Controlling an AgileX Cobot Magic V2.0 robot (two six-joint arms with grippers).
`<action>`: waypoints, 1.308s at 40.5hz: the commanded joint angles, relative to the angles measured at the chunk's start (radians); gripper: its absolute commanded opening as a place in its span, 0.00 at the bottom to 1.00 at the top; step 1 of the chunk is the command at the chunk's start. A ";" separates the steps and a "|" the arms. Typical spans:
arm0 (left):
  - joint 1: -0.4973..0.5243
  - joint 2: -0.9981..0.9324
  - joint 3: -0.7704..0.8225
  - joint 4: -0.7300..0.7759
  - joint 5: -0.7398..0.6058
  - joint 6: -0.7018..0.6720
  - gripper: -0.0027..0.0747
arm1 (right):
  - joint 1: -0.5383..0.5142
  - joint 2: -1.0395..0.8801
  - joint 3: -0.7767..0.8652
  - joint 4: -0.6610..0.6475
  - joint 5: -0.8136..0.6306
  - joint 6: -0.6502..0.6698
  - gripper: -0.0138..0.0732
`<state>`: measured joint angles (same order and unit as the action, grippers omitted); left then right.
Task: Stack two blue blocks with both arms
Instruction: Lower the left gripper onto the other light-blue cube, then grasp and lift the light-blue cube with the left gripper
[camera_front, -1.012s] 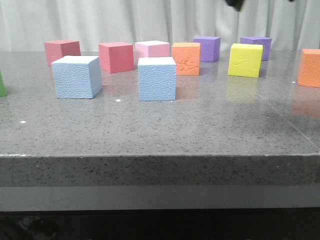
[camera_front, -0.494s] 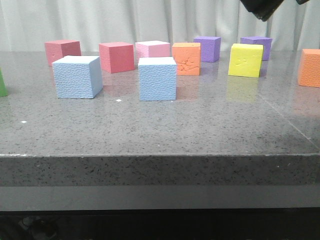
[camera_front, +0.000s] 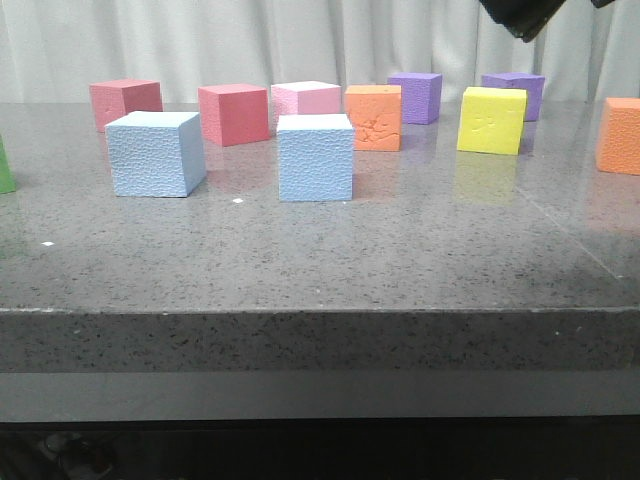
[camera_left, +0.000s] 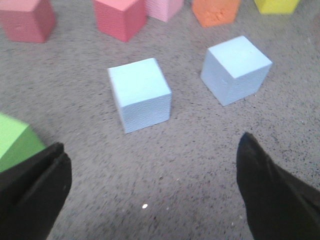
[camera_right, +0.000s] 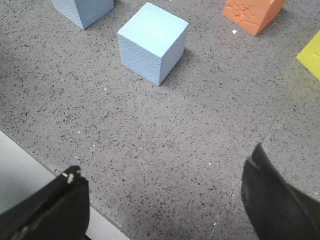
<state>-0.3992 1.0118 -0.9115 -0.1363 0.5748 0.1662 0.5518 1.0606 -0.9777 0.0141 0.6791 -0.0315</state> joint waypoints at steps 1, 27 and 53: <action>-0.032 0.090 -0.095 0.070 -0.070 -0.097 0.88 | -0.005 -0.024 -0.023 0.002 -0.054 -0.012 0.88; -0.090 0.683 -0.644 0.369 0.257 -0.590 0.88 | -0.005 -0.024 -0.023 0.002 -0.054 -0.012 0.88; -0.090 0.789 -0.683 0.341 0.294 -0.628 0.51 | -0.005 -0.024 -0.023 0.002 -0.054 -0.012 0.88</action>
<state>-0.4829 1.8594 -1.5616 0.2040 0.8896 -0.4516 0.5518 1.0606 -0.9777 0.0141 0.6807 -0.0335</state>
